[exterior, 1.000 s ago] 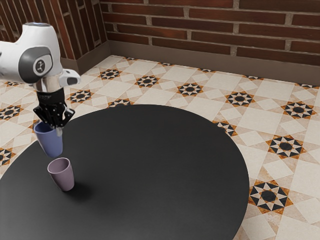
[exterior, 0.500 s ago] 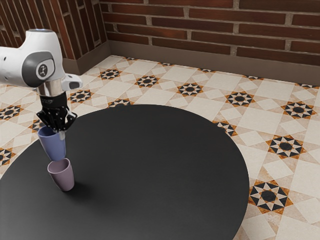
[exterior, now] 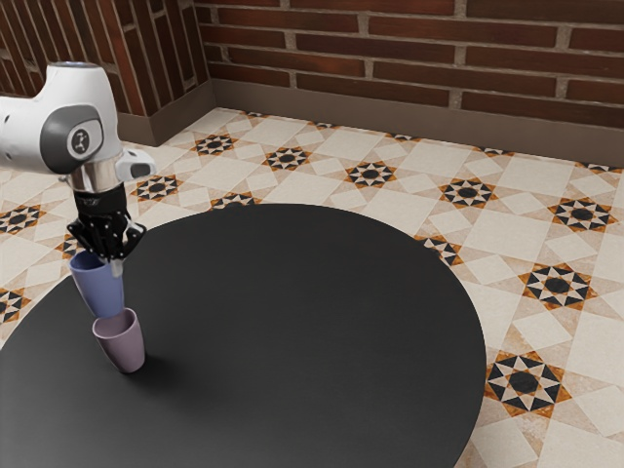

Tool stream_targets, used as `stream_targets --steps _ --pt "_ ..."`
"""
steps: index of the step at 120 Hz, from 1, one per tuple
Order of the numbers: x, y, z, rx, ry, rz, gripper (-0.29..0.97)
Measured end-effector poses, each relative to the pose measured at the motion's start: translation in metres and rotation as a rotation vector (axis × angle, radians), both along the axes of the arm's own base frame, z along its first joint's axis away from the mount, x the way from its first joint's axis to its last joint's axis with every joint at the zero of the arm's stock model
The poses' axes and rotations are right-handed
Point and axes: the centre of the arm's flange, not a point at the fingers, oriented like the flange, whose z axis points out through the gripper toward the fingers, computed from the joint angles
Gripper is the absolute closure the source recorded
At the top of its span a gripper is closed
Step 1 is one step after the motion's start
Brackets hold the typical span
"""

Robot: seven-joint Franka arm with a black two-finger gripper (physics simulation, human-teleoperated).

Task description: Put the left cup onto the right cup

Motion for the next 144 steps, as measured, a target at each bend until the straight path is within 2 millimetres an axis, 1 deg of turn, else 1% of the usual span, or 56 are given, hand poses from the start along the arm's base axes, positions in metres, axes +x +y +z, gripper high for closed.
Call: stream_targets --steps 53,80,144 --pt "-0.001 -0.001 -0.006 -0.004 0.010 0.001 0.79" --pt "0.003 0.001 -0.018 -0.021 0.021 -0.002 0.79" --pt "0.010 0.007 -0.030 -0.029 0.021 -0.008 0.79"
